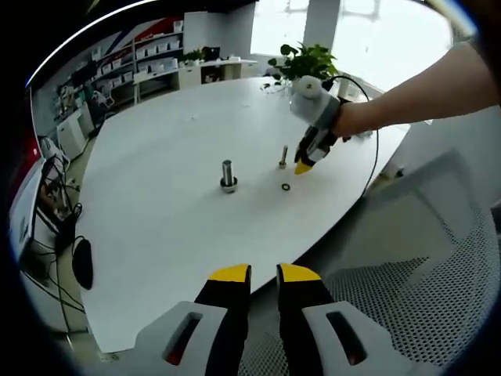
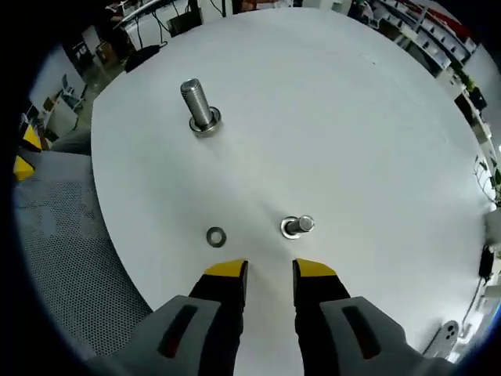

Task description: Place the washer onto the threaded stud by aligning its center hole with the stud, sliding it down to the base, and recovering from edge contact or off-axis alignment until the washer reaches the visible bottom stop.

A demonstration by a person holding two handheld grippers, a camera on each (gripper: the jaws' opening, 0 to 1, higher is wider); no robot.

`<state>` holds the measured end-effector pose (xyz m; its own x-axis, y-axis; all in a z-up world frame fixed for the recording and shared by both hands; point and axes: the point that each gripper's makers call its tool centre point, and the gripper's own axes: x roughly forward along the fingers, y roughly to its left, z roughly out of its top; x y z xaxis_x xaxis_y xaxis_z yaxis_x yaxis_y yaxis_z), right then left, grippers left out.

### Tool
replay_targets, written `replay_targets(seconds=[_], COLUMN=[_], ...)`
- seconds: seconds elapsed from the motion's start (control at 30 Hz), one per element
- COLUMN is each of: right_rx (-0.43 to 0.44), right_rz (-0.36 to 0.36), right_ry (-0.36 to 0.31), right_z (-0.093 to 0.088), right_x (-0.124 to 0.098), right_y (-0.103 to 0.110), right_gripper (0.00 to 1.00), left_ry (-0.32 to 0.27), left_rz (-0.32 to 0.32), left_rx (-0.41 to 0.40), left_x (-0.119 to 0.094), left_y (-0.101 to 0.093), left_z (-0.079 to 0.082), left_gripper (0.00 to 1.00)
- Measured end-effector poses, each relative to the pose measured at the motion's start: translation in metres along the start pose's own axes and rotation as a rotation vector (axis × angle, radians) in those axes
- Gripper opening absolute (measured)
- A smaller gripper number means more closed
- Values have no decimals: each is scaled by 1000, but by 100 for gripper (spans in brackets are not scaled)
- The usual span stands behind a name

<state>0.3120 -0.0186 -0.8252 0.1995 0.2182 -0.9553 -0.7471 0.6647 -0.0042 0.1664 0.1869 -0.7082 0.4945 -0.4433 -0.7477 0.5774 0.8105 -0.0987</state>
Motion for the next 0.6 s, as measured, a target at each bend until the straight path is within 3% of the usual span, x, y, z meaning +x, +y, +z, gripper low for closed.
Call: replay_targets(seconds=[0.3, 0.43, 0.6], right_rx=[-11, -73, -69], right_rz=[48, 13, 15], right_ry=[-4, 14, 20], right_z=[10, 10, 12], right_x=[15, 18, 20], right_y=[34, 34, 32], right_gripper=[25, 23, 21], left_ry=[-5, -8, -11], left_rz=[2, 1, 2], left_rx=[-2, -2, -1], left_x=[0, 0, -1], left_y=[1, 1, 1], left_z=[1, 1, 2], left_gripper=[11, 11, 11])
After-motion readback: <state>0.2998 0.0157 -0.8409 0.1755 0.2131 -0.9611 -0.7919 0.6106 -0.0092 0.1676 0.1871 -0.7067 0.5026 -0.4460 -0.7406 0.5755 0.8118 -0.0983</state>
